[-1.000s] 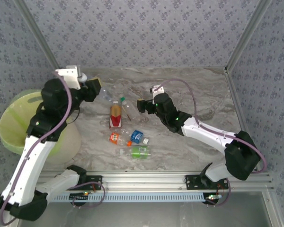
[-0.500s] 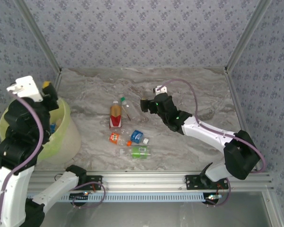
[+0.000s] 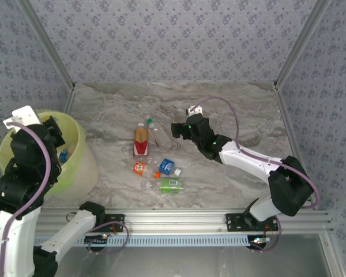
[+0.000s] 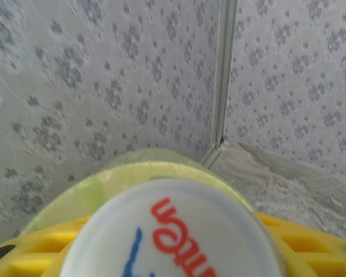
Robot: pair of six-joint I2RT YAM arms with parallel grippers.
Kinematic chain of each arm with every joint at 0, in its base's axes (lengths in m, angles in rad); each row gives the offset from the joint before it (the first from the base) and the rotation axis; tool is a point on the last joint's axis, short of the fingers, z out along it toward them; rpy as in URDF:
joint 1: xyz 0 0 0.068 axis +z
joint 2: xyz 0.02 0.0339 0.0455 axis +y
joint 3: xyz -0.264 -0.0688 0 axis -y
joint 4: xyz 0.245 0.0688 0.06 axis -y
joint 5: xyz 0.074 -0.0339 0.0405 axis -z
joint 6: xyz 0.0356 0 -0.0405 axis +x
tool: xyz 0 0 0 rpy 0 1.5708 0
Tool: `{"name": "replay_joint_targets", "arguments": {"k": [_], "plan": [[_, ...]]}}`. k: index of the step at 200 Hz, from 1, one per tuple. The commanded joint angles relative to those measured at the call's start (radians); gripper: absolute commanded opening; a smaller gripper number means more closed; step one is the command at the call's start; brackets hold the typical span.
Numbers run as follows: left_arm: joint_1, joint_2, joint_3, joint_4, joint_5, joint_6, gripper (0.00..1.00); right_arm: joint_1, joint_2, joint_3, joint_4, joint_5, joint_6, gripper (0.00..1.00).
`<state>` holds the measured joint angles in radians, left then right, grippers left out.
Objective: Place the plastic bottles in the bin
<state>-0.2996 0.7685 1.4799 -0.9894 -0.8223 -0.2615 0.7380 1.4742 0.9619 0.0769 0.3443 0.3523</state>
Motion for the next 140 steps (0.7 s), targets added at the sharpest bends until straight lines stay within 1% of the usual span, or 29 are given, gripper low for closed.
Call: {"name": "replay_joint_targets", "arguments": {"k": [1, 12, 19, 27, 33, 43, 52, 80, 102, 130, 140], "plan": [[0.139, 0.033, -0.055, -0.059, 0.256, -0.085, 0.51, -0.005, 0.007, 0.036, -0.015, -0.012, 0.019, 1.0], [0.289, 0.058, -0.076, -0.072, 0.412, -0.105, 0.58, -0.005, 0.005, 0.037, -0.02, -0.017, 0.019, 1.0], [0.391, 0.073, -0.077, -0.084, 0.491, -0.121, 0.67, -0.006, 0.003, 0.038, -0.025, -0.019, 0.019, 1.0], [0.491, 0.086, -0.075, -0.09, 0.571, -0.132, 0.8, -0.006, -0.001, 0.037, -0.032, -0.021, 0.019, 1.0], [0.546, 0.092, -0.071, -0.088, 0.613, -0.134, 0.89, -0.005, -0.004, 0.038, -0.037, -0.021, 0.019, 1.0], [0.602, 0.099, -0.065, -0.082, 0.656, -0.132, 0.99, -0.005, -0.01, 0.034, -0.044, -0.018, 0.019, 1.0], [0.616, 0.109, -0.049, -0.083, 0.668, -0.128, 0.99, -0.004, -0.015, 0.028, -0.045, -0.013, 0.02, 1.0], [0.616, 0.131, 0.002, -0.091, 0.726, -0.138, 0.99, -0.005, -0.03, 0.01, -0.04, -0.003, 0.032, 1.0], [0.616, 0.119, 0.02, -0.079, 0.782, -0.16, 0.99, -0.004, -0.043, 0.001, -0.037, 0.009, 0.043, 1.0], [0.616, 0.096, 0.06, -0.078, 0.812, -0.179, 0.99, -0.005, -0.07, -0.017, -0.034, 0.036, 0.045, 1.0], [0.616, 0.084, 0.073, -0.064, 0.856, -0.182, 0.99, -0.006, -0.081, -0.026, -0.029, 0.045, 0.044, 1.0]]}}
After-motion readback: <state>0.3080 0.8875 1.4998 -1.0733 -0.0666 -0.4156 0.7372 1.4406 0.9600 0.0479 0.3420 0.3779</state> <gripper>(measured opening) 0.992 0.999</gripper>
